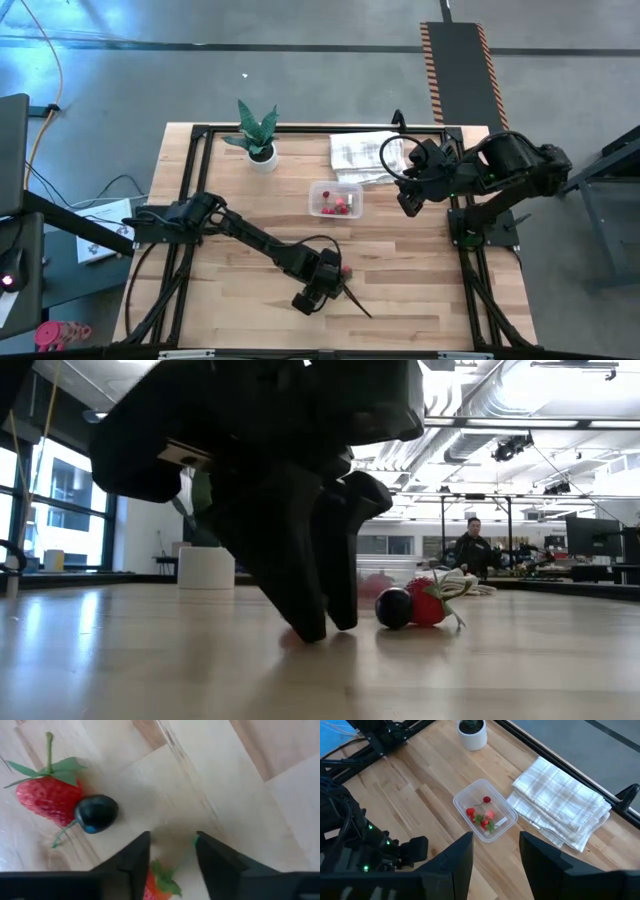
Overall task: Pick and placing Produce into tupperware
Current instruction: Put the strawberry into the transparent bin
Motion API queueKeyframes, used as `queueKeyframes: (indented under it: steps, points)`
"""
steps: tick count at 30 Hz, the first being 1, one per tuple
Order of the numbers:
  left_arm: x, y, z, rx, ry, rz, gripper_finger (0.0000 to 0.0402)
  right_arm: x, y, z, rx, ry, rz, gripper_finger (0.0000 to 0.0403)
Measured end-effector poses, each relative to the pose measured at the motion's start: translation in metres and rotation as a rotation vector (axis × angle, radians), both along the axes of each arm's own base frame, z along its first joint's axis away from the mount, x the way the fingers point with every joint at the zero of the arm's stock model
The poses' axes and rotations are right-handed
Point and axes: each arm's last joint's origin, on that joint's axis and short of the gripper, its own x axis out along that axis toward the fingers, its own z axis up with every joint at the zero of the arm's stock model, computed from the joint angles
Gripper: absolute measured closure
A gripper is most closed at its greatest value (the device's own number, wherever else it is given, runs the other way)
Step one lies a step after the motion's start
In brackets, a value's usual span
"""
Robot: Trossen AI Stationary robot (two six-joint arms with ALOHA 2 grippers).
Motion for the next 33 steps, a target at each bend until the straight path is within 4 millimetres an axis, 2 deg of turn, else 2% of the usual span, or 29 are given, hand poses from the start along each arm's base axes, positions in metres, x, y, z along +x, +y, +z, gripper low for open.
queueKeyframes:
  steps: [6, 13, 17, 21, 26, 30, 33]
  points:
    - [0.000, 0.001, 0.000, 0.024, -0.007, 0.010, 0.0386, 0.000, 0.000, 0.000, 0.000, 0.000, 0.000, 0.0251]
    - [0.001, 0.011, 0.000, 0.069, -0.004, 0.045, 0.0399, 0.000, 0.000, 0.000, 0.000, 0.000, 0.000, 0.0251]
    - [0.002, 0.021, 0.007, 0.084, 0.015, 0.073, 0.0400, 0.000, 0.000, 0.000, 0.000, 0.000, 0.000, 0.0251]
    - [0.012, 0.039, 0.034, 0.125, 0.022, 0.107, 0.0401, 0.000, 0.000, 0.000, -0.001, 0.001, 0.001, 0.0251]
    - [0.032, 0.066, 0.076, 0.140, -0.077, 0.144, 0.0401, 0.000, 0.000, 0.000, -0.001, 0.001, 0.001, 0.0251]
    - [0.044, 0.099, 0.112, 0.157, -0.188, 0.228, 0.0401, 0.000, 0.000, 0.000, -0.008, 0.005, 0.010, 0.0251]
    - [0.047, 0.130, 0.128, 0.173, -0.231, 0.312, 0.0401, 0.000, 0.000, 0.000, -0.016, 0.011, 0.022, 0.0251]
